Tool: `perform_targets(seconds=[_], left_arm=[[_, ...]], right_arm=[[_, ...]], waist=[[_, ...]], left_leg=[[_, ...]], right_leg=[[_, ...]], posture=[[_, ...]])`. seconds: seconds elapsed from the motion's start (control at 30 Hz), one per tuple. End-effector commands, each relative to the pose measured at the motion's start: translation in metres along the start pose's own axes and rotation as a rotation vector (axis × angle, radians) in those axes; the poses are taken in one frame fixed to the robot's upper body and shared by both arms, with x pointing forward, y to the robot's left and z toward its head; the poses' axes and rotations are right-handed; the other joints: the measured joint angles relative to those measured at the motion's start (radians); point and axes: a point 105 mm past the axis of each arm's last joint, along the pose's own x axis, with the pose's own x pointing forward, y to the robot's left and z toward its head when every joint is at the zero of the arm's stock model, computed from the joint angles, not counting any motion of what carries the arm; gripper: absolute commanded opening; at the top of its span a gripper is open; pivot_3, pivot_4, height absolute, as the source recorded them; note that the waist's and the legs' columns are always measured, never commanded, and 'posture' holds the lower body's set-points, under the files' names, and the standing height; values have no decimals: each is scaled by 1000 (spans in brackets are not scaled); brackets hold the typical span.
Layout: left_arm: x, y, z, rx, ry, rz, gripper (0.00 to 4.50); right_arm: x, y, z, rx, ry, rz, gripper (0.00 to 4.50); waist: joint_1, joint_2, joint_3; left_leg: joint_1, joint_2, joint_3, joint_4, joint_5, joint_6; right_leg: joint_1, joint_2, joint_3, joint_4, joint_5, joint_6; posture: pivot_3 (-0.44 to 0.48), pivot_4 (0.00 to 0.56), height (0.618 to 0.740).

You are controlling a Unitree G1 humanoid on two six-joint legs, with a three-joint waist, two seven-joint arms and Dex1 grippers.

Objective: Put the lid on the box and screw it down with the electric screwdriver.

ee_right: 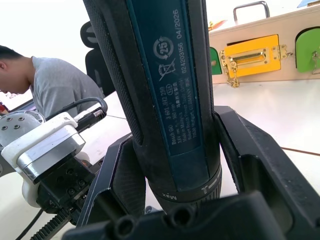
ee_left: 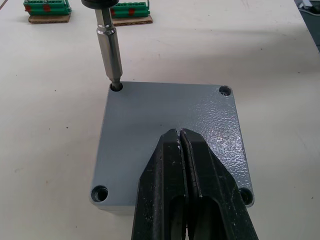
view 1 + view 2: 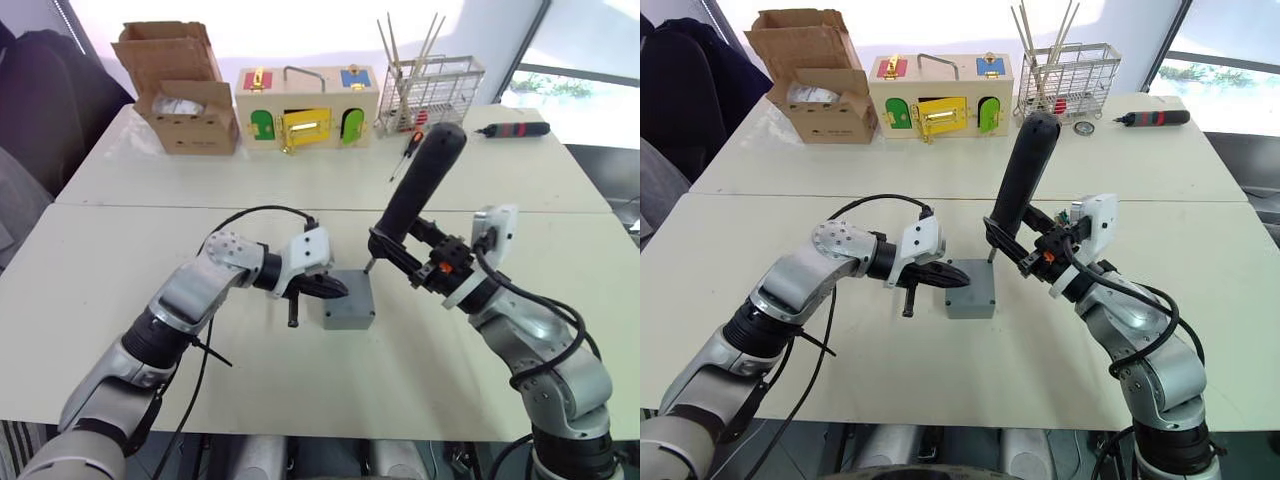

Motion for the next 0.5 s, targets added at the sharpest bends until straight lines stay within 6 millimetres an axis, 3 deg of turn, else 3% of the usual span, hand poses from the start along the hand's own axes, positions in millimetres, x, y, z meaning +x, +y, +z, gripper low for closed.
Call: perform_targets(seconds=[0.03, 0.5], left_arm=[[4, -4, -8, -15, 29, -15, 0], [3, -2, -17, -25, 49, 15, 0]], right_arm=[[3, 14, -30, 78, 105, 68, 1873], [10, 16, -44, 49, 173, 90, 1873]], waist=[[0, 0, -1], [1, -1, -8]], left_leg=[[0, 0, 0, 0, 0, 0], [1, 0, -1, 0, -1, 1]], right_leg=[[0, 0, 0, 0, 0, 0], [2, 0, 0, -1, 0, 0]], posture=[[0, 150, 735], [0, 150, 735]])
